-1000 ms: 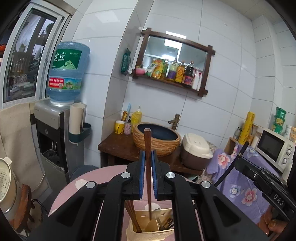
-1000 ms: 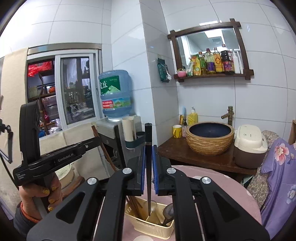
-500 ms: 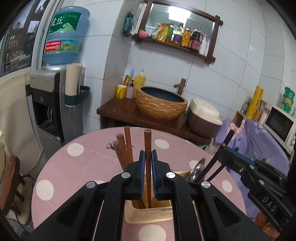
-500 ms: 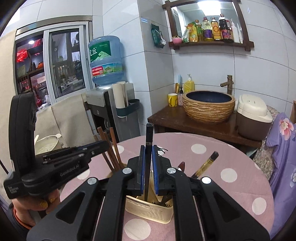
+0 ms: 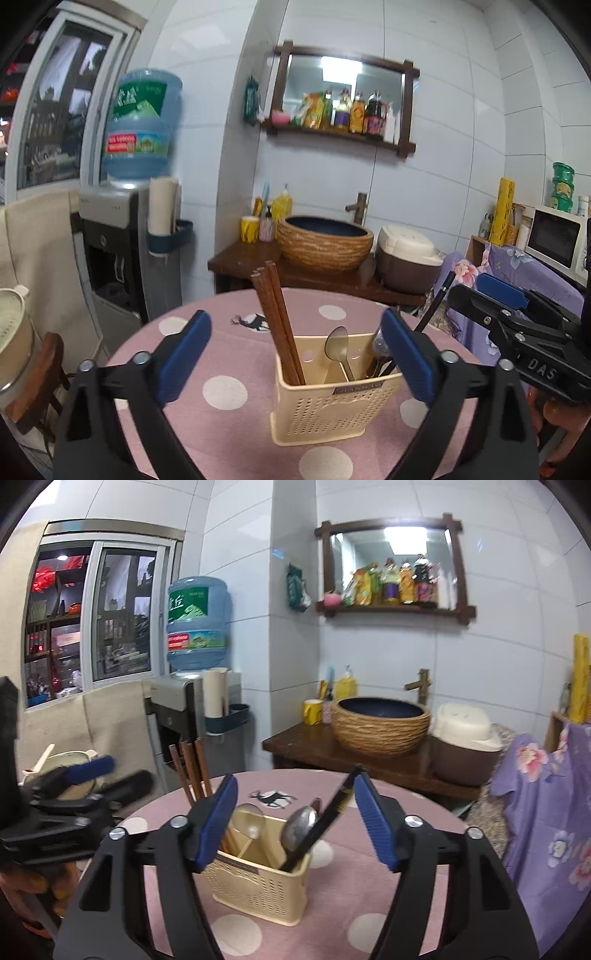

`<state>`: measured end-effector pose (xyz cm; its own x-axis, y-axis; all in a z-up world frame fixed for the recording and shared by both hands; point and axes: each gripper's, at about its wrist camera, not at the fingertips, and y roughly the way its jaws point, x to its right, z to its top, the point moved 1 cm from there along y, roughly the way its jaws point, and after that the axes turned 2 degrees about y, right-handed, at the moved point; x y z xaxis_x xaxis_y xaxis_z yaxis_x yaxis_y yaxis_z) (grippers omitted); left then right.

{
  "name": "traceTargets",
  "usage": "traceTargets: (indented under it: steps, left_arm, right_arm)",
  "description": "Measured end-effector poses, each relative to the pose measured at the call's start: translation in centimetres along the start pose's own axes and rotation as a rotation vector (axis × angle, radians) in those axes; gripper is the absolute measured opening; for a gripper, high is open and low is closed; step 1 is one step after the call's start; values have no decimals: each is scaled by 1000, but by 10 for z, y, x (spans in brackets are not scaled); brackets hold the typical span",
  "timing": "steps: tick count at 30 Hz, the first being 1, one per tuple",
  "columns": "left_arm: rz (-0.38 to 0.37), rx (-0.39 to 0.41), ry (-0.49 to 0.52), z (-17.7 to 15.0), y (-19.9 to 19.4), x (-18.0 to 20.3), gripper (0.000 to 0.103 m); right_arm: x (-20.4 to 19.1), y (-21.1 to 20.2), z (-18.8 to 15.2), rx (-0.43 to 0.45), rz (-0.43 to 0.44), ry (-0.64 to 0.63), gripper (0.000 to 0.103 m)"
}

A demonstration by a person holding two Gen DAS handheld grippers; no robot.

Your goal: Organize utensils

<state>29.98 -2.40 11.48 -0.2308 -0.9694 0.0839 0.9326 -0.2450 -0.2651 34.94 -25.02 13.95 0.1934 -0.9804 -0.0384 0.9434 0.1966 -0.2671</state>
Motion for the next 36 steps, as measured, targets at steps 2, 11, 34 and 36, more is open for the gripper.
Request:
traceTargets:
  steps: [2,11,34,36]
  left_arm:
    - [6,44,15,-5,-18,0,97]
    - [56,36,12,-56,-71,-6,98]
    - [95,9,-58,-186,-179,19,98]
    - [89,29,-29,-190,-189,27,98]
  right_arm:
    - [2,-18,-8,26,-19,3,85]
    - [-6,-86,-63,53,-36,36,97]
    - [-53,-193,-213,-4,-92,17,97]
    - [-60,-206,-216,8,-63,32,97]
